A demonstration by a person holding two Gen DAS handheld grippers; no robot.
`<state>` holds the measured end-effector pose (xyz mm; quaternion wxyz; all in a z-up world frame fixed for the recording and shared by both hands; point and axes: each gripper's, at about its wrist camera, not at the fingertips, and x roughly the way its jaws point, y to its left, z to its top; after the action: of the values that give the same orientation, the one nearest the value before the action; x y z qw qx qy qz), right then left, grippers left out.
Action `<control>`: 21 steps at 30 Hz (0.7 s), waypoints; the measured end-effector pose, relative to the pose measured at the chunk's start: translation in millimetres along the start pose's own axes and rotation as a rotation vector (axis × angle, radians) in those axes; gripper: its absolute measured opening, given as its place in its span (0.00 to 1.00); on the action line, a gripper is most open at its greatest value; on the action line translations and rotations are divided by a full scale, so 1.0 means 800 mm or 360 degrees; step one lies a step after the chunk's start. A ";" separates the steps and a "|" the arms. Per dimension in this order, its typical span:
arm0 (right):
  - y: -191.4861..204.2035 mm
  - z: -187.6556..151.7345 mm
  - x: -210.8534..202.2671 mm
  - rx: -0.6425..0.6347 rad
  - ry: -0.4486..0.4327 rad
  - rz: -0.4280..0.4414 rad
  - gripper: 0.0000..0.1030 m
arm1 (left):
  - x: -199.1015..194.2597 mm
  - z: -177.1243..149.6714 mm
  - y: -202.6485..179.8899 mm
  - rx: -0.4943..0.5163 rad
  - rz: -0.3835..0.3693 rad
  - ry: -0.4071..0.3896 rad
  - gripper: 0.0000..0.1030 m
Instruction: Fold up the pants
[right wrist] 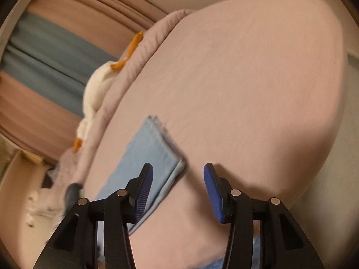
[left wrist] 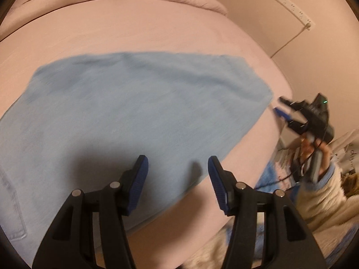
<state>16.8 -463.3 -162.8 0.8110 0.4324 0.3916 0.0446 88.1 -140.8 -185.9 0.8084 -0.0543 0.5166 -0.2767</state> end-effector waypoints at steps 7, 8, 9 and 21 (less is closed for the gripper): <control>0.004 0.018 0.031 -0.0029 0.0072 -0.0011 0.47 | 0.044 0.034 -0.020 -0.0162 -0.0226 0.0035 0.53; 0.001 0.025 0.030 -0.0046 0.0054 -0.0009 0.47 | 0.048 0.032 -0.015 -0.0198 -0.0215 0.0069 0.52; 0.003 0.028 0.030 -0.0085 0.0010 -0.0042 0.43 | 0.054 0.031 -0.012 -0.0220 -0.0201 0.0094 0.51; 0.148 -0.026 0.008 -0.1003 -0.0209 -0.0155 0.17 | 0.012 0.059 0.008 -0.0612 -0.0643 -0.0125 0.76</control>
<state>38.8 -373.5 -85.9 0.9296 0.1428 0.3256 0.0967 134.4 -150.0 -174.4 0.7312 -0.3192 0.5066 -0.3267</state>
